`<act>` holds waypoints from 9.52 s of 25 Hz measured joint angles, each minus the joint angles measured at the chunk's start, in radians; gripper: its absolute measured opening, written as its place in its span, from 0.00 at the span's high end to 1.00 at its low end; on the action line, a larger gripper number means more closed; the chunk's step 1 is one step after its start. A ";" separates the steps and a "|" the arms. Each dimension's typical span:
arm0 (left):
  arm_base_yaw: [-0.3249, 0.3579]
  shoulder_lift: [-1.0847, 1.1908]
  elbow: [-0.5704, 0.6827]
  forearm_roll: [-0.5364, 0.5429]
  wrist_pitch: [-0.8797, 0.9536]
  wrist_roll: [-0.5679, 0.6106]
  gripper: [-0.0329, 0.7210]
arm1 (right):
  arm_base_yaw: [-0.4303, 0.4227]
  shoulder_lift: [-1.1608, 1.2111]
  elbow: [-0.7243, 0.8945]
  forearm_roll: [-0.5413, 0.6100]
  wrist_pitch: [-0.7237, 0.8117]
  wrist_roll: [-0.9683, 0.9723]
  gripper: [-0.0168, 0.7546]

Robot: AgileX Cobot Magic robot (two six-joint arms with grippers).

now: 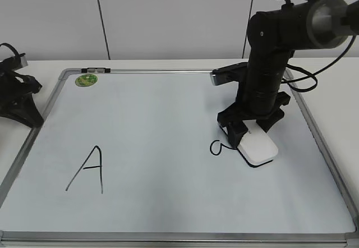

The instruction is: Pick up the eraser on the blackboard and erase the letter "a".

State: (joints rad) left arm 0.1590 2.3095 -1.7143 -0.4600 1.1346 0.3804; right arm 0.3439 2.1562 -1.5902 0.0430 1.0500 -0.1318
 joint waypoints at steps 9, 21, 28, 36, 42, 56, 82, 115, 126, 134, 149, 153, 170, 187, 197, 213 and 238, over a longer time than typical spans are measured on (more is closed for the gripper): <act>0.000 0.000 0.000 0.002 0.000 0.000 0.91 | 0.025 0.021 -0.029 -0.011 0.030 -0.001 0.28; 0.000 0.000 0.000 0.006 0.000 0.000 0.91 | 0.205 0.031 -0.035 -0.013 0.034 -0.015 0.28; 0.000 0.000 -0.001 0.015 0.000 0.000 0.91 | 0.222 0.040 -0.063 -0.019 0.062 -0.014 0.28; 0.000 0.000 -0.001 0.015 0.000 0.000 0.91 | 0.137 0.057 -0.117 -0.066 0.073 0.010 0.28; 0.000 0.000 -0.002 0.015 0.000 0.000 0.91 | 0.030 0.057 -0.119 -0.110 0.073 0.043 0.28; 0.000 0.000 -0.002 0.015 0.000 0.000 0.91 | 0.086 0.057 -0.146 -0.001 0.148 0.025 0.28; 0.000 0.000 -0.002 0.015 -0.002 0.000 0.91 | 0.196 0.102 -0.165 -0.062 0.152 0.071 0.28; 0.000 0.000 -0.002 0.015 -0.002 0.000 0.91 | 0.018 0.002 -0.265 -0.101 0.165 0.082 0.28; 0.000 0.000 -0.002 0.015 -0.004 0.000 0.91 | -0.116 -0.132 -0.239 -0.043 0.173 0.080 0.28; 0.000 0.000 -0.002 0.013 -0.004 0.000 0.91 | -0.243 -0.205 -0.050 0.002 0.173 0.099 0.28; 0.000 0.000 -0.002 0.005 -0.004 0.000 0.91 | -0.301 -0.175 0.073 0.024 0.035 0.101 0.28; 0.000 0.000 -0.002 0.005 -0.004 0.000 0.91 | -0.301 -0.123 0.073 0.024 0.026 0.101 0.28; 0.000 0.000 -0.002 0.005 -0.002 0.000 0.90 | -0.301 -0.030 0.005 0.017 0.010 0.101 0.27; 0.000 0.000 -0.002 0.005 -0.002 0.000 0.87 | -0.302 -0.013 -0.137 0.011 0.131 0.101 0.21; 0.000 0.002 -0.113 0.023 0.057 0.000 0.47 | -0.302 -0.013 -0.306 0.009 0.168 0.093 0.21; 0.000 -0.393 -0.215 0.118 0.094 -0.101 0.41 | -0.302 -0.396 -0.307 0.009 0.195 0.064 0.21; -0.032 -1.500 0.702 0.153 0.071 -0.119 0.41 | -0.302 -1.084 0.108 0.047 0.213 0.064 0.21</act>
State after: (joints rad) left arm 0.1269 0.8093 -1.0120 -0.3073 1.2053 0.2610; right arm 0.0417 1.0723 -1.4826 0.0898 1.2634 -0.0682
